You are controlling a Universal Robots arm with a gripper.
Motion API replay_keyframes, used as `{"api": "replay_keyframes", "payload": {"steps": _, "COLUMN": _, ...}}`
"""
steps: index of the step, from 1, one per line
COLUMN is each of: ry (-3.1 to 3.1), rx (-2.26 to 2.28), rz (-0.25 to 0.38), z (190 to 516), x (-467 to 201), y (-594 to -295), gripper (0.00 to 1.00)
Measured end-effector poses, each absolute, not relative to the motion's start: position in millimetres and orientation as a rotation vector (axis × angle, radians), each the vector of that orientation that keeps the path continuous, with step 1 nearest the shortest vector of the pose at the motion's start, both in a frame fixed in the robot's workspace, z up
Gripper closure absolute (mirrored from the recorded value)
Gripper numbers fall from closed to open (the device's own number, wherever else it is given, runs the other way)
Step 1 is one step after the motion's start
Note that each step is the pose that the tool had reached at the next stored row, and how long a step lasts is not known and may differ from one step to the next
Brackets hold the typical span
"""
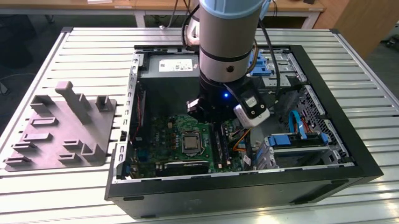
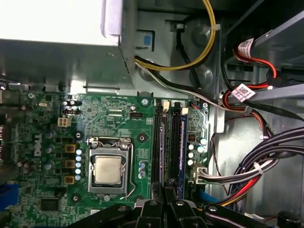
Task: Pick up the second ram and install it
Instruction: 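Insert the second ram into the second slot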
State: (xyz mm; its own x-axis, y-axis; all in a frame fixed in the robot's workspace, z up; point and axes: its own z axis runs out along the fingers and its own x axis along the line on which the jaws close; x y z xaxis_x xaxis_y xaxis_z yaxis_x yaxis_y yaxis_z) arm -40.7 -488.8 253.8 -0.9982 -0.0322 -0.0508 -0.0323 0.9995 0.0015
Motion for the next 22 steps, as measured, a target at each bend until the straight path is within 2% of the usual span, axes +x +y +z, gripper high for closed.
{"api": "replay_keyframes", "payload": {"steps": 22, "ry": 3.090, "rx": -0.043, "rz": 0.004, "z": 233, "x": -37, "y": -484, "gripper": 0.87}}
